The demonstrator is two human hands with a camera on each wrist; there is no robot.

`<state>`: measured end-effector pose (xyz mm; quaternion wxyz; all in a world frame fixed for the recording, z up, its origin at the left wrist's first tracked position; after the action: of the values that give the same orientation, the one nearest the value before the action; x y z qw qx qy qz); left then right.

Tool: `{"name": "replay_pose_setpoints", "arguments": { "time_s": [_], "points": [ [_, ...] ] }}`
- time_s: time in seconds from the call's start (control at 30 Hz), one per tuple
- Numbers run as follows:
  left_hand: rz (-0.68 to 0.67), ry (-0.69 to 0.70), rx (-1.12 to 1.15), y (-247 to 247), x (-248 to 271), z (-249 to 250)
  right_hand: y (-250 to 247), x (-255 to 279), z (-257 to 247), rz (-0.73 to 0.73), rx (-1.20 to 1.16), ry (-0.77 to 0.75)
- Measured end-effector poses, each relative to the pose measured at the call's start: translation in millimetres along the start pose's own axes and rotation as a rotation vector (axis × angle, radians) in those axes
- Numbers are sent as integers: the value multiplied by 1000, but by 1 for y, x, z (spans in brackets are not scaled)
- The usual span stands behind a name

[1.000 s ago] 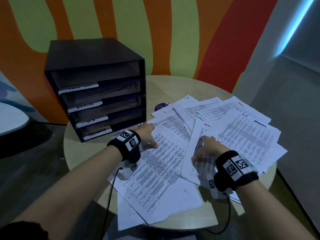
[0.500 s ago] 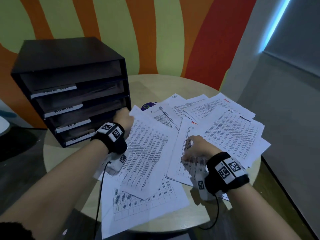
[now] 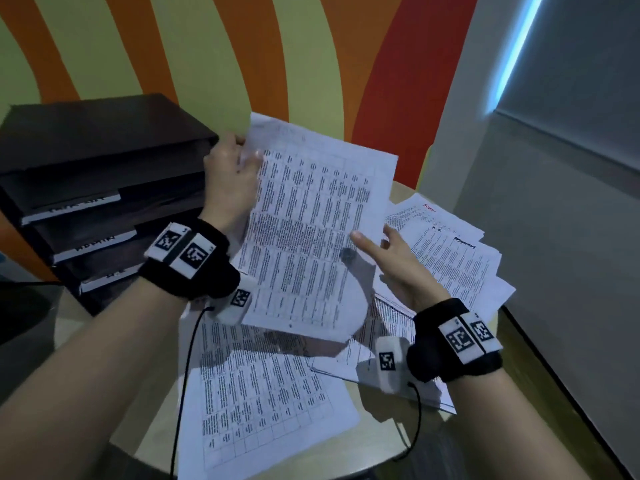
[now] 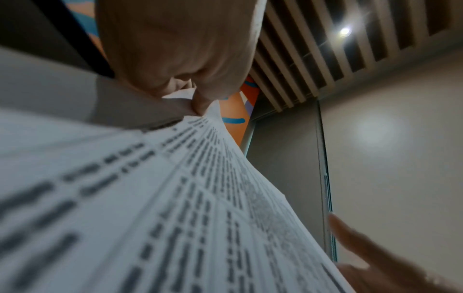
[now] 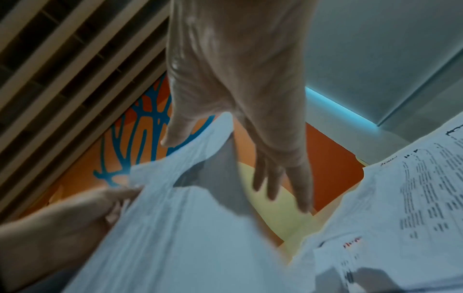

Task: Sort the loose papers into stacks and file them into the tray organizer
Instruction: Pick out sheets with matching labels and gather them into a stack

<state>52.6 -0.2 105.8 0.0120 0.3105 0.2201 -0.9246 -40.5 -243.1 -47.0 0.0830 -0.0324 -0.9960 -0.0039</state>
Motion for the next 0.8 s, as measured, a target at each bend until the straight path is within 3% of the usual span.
{"name": "replay_pose_setpoints", "arguments": {
  "time_s": [0.1,0.17,0.3,0.43,0.63,0.8],
  "points": [
    [-84,-175,302,42,12,-22,-16,6,-18,51,-145,-145],
    [-120,-292,403,71,22,-42,-35,14,-14,135,-104,-111],
    [-347,-508,193,130,47,-80,-86,33,6,324,54,-17],
    [-746,-714,-36,186,94,-110,-143,58,41,495,63,94],
    [-940,-626,-247,224,113,-97,-193,91,72,624,156,217],
    [-896,-619,-309,233,113,-98,-199,101,79,630,180,256]
  ]
}}
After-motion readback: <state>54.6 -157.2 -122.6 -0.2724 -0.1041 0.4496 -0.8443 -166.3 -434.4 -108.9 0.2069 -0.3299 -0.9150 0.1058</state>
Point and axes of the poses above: each hand's wrist, its own x-axis away from the middle knuckle, its own y-axis out of the palm, z = x × y, the point moved 10 cm from there along -x, towards the middle knuckle, and after that the axes turned 9 degrees about -z, right-handed, at the moved point
